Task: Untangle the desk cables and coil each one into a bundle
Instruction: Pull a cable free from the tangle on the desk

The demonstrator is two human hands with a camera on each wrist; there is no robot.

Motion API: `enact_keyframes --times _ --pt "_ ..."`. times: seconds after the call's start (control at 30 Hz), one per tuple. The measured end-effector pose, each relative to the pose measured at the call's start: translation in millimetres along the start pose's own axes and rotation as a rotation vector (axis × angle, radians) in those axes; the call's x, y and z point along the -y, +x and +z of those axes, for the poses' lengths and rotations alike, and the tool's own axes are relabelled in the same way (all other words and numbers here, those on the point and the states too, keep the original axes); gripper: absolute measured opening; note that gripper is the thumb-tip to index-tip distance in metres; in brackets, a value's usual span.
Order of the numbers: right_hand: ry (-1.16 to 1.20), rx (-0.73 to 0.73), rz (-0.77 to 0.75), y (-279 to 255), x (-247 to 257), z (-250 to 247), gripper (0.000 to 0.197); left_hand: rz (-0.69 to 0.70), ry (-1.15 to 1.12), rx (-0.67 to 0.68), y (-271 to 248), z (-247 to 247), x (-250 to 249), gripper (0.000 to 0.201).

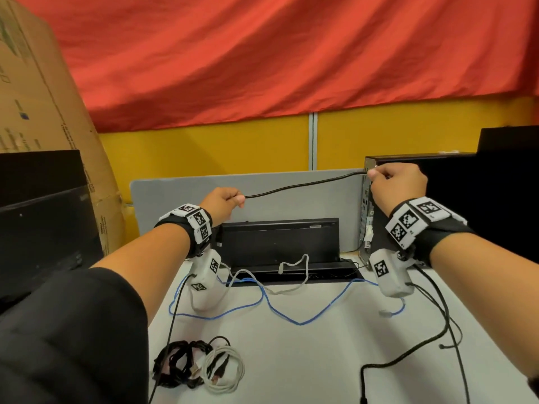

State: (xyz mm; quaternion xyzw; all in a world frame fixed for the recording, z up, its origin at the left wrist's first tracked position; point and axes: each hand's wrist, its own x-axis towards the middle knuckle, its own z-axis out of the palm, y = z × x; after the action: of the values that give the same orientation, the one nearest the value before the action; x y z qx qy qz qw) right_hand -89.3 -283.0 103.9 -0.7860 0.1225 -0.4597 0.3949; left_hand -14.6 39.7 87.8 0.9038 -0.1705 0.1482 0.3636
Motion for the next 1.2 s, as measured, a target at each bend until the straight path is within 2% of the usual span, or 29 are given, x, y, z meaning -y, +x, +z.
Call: enact_keyframes --times 0.17,0.3,0.4,0.47,0.53,0.7,0.8,0.87,0.93,1.0,1.07,1.2 --pt "-0.047 0.001 0.065 9.4 -29.0 -0.7 0.015 -0.084 -0.105 0.127 -9.8 -5.2 -12.7 0.033" --pt "-0.079 -0.037 0.142 14.5 -54.3 -3.9 0.017 -0.179 -0.183 0.375 -20.7 -3.6 -22.4 0.035" --pt "-0.100 -0.053 0.161 14.9 -65.1 -4.9 0.015 -0.243 -0.138 0.485 -25.4 -0.2 -23.2 0.034" --pt "-0.123 -0.043 0.147 12.9 -69.4 -4.9 0.015 -0.196 0.050 0.470 -26.3 4.1 -23.4 0.035" --pt "-0.141 -0.009 0.122 9.4 -70.7 -4.1 0.016 -0.129 0.247 0.391 -26.1 9.3 -22.0 0.036" --pt "-0.183 0.051 -0.039 -0.9 -59.4 -1.6 0.014 -0.073 0.651 0.228 -21.8 10.3 -9.8 0.030" --pt "-0.160 0.040 -0.083 -0.6 -53.6 0.6 0.015 -0.050 0.759 0.188 -23.5 8.1 -5.8 0.028" --pt "-0.168 0.020 -0.051 4.0 -56.5 -2.1 0.015 -0.034 0.637 0.194 -24.2 10.3 -3.5 0.032" --pt "-0.210 0.079 0.005 7.5 -64.9 -6.4 0.015 -0.080 0.290 0.221 -25.4 11.7 -3.5 0.037" --pt "-0.291 0.219 0.054 3.8 -75.6 -8.1 0.016 -0.211 -0.223 0.276 -29.2 11.2 -7.3 0.038" --pt "-0.379 0.385 0.075 -8.4 -85.3 -5.1 0.018 -0.252 -0.650 0.308 -33.3 9.9 -13.1 0.036" --pt "-0.513 0.754 0.005 -48.1 -88.7 7.7 0.023 -0.201 -1.182 0.241 -37.6 14.6 -25.5 0.027"
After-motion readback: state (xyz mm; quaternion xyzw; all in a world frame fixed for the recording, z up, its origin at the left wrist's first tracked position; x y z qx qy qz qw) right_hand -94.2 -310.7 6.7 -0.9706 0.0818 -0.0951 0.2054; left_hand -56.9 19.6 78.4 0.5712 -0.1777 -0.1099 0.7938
